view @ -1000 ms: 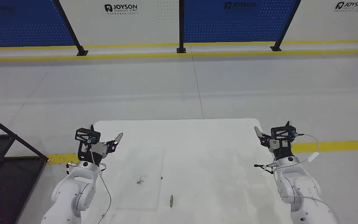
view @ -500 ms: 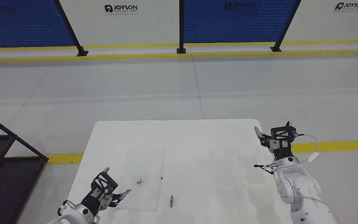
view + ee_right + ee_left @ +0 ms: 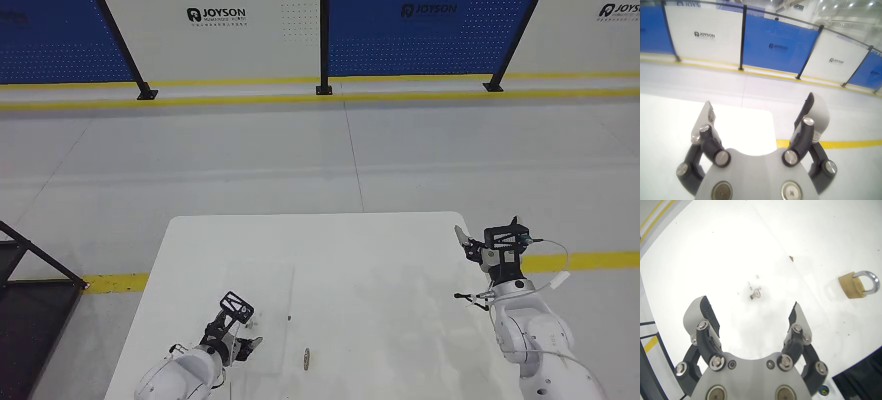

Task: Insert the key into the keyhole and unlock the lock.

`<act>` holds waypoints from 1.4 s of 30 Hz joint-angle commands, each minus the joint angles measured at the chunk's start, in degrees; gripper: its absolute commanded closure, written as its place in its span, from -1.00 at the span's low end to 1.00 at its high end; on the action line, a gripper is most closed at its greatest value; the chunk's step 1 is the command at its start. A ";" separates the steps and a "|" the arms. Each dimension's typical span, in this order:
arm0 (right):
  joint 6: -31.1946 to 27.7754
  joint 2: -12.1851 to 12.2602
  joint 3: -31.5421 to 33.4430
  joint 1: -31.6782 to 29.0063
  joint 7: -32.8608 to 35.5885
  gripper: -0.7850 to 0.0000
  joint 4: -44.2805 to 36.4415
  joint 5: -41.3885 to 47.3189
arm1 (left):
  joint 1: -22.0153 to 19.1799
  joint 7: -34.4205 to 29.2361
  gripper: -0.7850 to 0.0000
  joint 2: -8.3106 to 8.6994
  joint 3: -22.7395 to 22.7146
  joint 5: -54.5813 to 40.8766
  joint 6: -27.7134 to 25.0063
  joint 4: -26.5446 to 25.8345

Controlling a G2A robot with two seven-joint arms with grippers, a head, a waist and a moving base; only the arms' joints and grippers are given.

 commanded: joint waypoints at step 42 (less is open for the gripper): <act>0.00 0.00 0.00 0.00 0.00 -1.00 0.00 0.00 | -7.24 -2.60 1.00 -0.95 4.97 -2.15 6.97 7.04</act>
